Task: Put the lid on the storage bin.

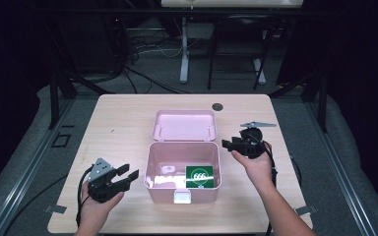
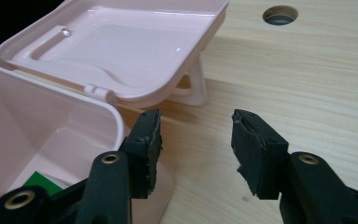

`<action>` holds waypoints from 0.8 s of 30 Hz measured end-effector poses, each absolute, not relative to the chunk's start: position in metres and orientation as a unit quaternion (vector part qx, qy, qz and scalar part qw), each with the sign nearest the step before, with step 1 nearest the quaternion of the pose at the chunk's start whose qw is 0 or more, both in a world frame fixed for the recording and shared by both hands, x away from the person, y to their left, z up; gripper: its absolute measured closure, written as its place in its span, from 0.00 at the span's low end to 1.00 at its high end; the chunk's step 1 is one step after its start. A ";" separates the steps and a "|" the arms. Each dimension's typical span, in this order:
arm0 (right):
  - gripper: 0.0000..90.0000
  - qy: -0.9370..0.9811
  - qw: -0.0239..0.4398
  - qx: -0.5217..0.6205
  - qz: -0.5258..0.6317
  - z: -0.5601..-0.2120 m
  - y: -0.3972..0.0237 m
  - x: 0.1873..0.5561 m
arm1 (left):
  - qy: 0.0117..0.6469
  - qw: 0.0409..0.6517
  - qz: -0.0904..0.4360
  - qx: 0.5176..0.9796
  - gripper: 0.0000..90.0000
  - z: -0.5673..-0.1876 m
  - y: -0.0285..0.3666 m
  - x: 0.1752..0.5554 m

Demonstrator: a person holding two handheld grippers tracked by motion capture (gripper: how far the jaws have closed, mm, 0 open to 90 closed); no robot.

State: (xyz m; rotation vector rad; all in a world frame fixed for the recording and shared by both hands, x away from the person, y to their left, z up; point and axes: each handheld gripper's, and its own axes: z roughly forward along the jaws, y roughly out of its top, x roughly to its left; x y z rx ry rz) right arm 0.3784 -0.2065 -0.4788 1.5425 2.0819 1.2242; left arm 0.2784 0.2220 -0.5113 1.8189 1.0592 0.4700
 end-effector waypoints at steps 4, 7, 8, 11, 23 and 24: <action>0.59 0.725 0.135 0.529 0.419 -0.475 -0.203 0.379 | 0.430 0.476 0.190 0.743 0.59 -0.509 0.220 0.276; 0.59 0.726 0.134 0.527 0.421 -0.471 -0.201 0.381 | 0.426 0.477 0.189 0.745 0.59 -0.507 0.219 0.275; 0.59 0.727 0.134 0.526 0.420 -0.470 -0.200 0.382 | 0.425 0.479 0.188 0.745 0.59 -0.507 0.219 0.274; 0.59 0.735 0.142 0.522 0.408 -0.466 -0.198 0.384 | 0.421 0.483 0.185 0.746 0.60 -0.505 0.217 0.273; 0.59 0.749 0.156 0.515 0.388 -0.445 -0.192 0.391 | 0.404 0.481 0.182 0.756 0.62 -0.486 0.205 0.279; 0.59 0.748 0.154 0.515 0.390 -0.444 -0.191 0.392 | 0.403 0.478 0.180 0.759 0.62 -0.484 0.204 0.280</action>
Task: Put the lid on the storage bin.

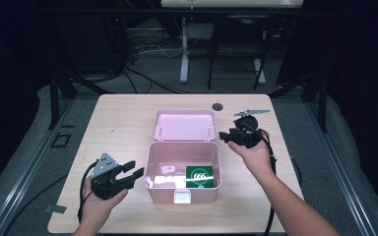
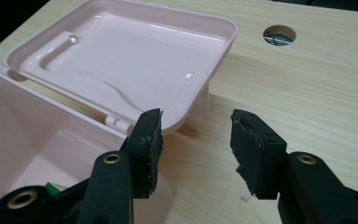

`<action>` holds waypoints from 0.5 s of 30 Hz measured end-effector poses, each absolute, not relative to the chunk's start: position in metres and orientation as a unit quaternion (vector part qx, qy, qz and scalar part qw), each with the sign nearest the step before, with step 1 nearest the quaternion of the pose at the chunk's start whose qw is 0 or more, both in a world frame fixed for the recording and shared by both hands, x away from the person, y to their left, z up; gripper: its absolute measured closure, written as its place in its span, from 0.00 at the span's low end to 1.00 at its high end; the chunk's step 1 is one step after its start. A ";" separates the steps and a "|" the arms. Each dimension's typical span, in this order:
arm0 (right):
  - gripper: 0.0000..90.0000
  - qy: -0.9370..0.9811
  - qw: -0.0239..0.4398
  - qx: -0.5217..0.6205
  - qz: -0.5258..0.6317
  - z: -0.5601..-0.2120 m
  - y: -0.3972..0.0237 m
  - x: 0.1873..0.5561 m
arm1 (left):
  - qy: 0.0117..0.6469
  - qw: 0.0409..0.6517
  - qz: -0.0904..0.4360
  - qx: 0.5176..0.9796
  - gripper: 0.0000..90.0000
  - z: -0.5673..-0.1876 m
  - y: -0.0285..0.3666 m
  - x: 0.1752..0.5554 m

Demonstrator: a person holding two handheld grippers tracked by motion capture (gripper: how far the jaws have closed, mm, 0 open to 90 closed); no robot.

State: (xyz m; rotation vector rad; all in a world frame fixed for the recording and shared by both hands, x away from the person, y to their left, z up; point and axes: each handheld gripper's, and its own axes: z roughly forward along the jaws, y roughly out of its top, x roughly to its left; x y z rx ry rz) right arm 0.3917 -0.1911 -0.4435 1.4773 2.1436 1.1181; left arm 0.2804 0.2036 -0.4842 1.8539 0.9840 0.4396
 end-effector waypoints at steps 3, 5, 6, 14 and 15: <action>0.59 0.748 0.145 0.517 0.391 -0.438 -0.189 0.395 | 0.406 0.474 0.175 0.762 0.61 -0.479 0.197 0.287; 0.59 0.750 0.147 0.515 0.388 -0.434 -0.186 0.397 | 0.407 0.476 0.174 0.760 0.61 -0.477 0.194 0.290; 0.59 0.751 0.148 0.515 0.386 -0.433 -0.185 0.399 | 0.406 0.475 0.173 0.761 0.61 -0.476 0.192 0.292; 0.62 0.753 0.143 0.525 0.370 -0.428 -0.173 0.414 | 0.410 0.472 0.172 0.761 0.72 -0.482 0.186 0.298; 0.62 0.753 0.143 0.526 0.368 -0.428 -0.172 0.416 | 0.409 0.471 0.172 0.762 0.72 -0.483 0.186 0.298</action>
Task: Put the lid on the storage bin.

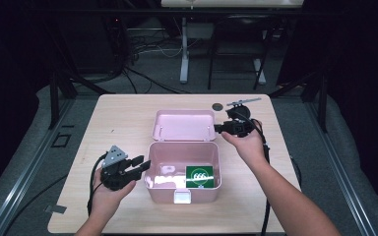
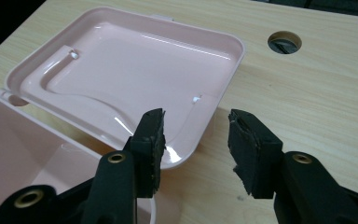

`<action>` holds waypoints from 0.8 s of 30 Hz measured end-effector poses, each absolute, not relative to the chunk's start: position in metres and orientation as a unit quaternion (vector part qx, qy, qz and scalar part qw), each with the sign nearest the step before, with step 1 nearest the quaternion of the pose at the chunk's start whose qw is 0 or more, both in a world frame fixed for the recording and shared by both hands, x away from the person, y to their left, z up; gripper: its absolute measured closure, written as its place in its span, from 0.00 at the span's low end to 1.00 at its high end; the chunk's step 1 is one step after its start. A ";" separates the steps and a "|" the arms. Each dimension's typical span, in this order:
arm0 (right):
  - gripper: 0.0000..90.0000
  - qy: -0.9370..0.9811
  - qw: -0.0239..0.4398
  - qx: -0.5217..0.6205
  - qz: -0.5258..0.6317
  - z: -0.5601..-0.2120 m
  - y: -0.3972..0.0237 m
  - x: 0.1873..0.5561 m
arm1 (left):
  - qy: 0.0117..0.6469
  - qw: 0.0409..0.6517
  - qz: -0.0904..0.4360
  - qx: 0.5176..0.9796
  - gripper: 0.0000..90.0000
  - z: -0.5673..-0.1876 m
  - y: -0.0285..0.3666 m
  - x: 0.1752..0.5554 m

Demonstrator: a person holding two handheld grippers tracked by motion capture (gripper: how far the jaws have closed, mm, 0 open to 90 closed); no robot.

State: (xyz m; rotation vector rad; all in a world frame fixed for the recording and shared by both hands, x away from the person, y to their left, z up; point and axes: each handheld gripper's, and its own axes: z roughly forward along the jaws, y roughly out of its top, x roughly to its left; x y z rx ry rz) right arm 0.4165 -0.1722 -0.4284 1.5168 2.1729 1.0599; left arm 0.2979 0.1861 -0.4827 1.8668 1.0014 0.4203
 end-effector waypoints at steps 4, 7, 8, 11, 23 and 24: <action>0.62 0.750 0.137 0.538 0.360 -0.429 -0.169 0.427 | 0.406 0.474 0.174 0.762 0.75 -0.484 0.187 0.297; 0.64 0.746 0.136 0.547 0.354 -0.429 -0.165 0.436 | 0.405 0.474 0.170 0.763 0.76 -0.485 0.187 0.298; 0.64 0.746 0.135 0.550 0.352 -0.428 -0.165 0.438 | 0.404 0.473 0.169 0.765 0.76 -0.486 0.187 0.298; 0.65 0.744 0.123 0.561 0.343 -0.427 -0.162 0.449 | 0.401 0.475 0.167 0.765 0.78 -0.488 0.186 0.298; 0.71 0.723 0.113 0.602 0.319 -0.439 -0.161 0.482 | 0.394 0.473 0.172 0.769 0.84 -0.487 0.183 0.297; 0.72 0.721 0.111 0.608 0.315 -0.439 -0.161 0.484 | 0.395 0.473 0.173 0.769 0.84 -0.487 0.183 0.296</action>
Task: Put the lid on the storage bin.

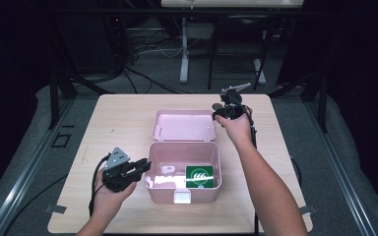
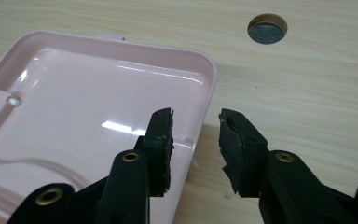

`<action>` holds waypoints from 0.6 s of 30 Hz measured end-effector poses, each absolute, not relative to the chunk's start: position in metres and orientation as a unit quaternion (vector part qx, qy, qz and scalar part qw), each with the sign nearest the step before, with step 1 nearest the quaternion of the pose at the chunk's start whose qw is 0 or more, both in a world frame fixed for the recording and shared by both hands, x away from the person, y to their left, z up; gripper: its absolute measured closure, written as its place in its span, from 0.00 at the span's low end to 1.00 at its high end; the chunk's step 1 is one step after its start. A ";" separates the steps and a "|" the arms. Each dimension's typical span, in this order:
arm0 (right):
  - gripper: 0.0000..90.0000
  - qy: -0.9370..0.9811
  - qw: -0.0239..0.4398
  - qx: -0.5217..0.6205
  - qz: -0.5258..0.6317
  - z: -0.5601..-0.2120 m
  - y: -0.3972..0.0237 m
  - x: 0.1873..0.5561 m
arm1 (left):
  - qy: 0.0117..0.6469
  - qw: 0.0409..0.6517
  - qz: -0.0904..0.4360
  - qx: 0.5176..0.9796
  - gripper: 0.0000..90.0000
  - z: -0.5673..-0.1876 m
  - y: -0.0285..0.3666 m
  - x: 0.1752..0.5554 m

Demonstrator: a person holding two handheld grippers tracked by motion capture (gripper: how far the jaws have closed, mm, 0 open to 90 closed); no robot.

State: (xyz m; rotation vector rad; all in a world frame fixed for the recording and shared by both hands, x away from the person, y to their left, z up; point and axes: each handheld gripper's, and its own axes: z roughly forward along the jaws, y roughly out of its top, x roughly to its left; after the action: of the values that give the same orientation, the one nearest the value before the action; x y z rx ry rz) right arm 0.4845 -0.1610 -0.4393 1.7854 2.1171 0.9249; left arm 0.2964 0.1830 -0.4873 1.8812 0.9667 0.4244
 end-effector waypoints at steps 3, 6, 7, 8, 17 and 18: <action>0.73 0.721 0.111 0.612 0.305 -0.441 -0.160 0.490 | 0.394 0.473 0.174 0.769 0.85 -0.487 0.183 0.296; 0.74 0.721 0.111 0.613 0.303 -0.443 -0.158 0.493 | 0.393 0.472 0.174 0.770 0.85 -0.487 0.183 0.296; 0.74 0.721 0.111 0.614 0.301 -0.444 -0.159 0.494 | 0.392 0.472 0.174 0.770 0.85 -0.487 0.183 0.296; 0.74 0.720 0.110 0.617 0.298 -0.445 -0.159 0.495 | 0.393 0.473 0.175 0.769 0.85 -0.487 0.183 0.296; 0.78 0.714 0.095 0.631 0.287 -0.457 -0.157 0.505 | 0.392 0.472 0.177 0.770 0.86 -0.487 0.183 0.296; 0.78 0.714 0.094 0.632 0.285 -0.458 -0.157 0.506 | 0.392 0.472 0.177 0.770 0.86 -0.487 0.183 0.296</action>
State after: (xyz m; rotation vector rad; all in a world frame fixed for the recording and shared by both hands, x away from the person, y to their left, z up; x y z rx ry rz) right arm 0.5057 -0.1568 -0.4580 1.8757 2.1194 0.8470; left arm 0.2962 0.1831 -0.4871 1.8844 0.9589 0.4324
